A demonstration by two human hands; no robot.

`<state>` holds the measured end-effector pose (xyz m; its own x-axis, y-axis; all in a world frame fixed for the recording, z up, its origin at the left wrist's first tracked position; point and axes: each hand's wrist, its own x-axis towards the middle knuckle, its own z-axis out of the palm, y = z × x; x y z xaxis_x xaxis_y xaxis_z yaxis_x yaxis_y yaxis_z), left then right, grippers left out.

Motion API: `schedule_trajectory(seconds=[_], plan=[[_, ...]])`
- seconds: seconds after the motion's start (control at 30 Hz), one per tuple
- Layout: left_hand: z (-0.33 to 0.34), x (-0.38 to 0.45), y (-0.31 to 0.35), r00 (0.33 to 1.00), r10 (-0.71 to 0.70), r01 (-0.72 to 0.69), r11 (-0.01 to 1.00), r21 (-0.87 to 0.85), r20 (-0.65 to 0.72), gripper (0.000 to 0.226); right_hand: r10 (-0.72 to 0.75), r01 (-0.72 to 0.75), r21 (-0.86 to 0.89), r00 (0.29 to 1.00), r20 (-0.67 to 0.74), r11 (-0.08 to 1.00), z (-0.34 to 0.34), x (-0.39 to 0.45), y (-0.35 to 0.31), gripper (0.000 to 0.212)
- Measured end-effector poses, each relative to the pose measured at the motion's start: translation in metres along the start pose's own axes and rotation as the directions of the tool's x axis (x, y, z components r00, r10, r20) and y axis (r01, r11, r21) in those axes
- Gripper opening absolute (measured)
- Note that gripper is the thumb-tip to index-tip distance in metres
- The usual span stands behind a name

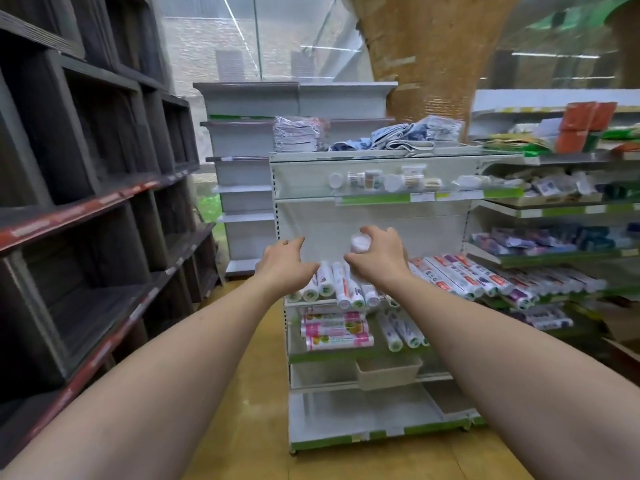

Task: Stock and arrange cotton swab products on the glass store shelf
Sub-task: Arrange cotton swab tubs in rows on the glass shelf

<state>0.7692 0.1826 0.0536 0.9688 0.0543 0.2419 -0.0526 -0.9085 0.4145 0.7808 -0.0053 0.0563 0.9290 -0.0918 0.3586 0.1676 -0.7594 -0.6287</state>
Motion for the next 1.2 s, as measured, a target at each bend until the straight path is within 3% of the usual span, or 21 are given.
schedule_trajectory(seconds=[0.67, 1.2], plan=[[0.004, 0.29, -0.072, 0.996, 0.035, -0.034, 0.999, 0.01, -0.076, 0.072, -0.05, 0.053, 0.033, 0.995, -0.084, 0.998, 0.122, 0.263, -0.036, 0.063], [0.015, 0.403, -0.091, 0.992, 0.021, -0.017, 0.999, 0.032, -0.122, 0.07, -0.116, 0.124, 0.11, 0.991, -0.072, 0.986, 0.174, 0.38, -0.04, 0.062]])
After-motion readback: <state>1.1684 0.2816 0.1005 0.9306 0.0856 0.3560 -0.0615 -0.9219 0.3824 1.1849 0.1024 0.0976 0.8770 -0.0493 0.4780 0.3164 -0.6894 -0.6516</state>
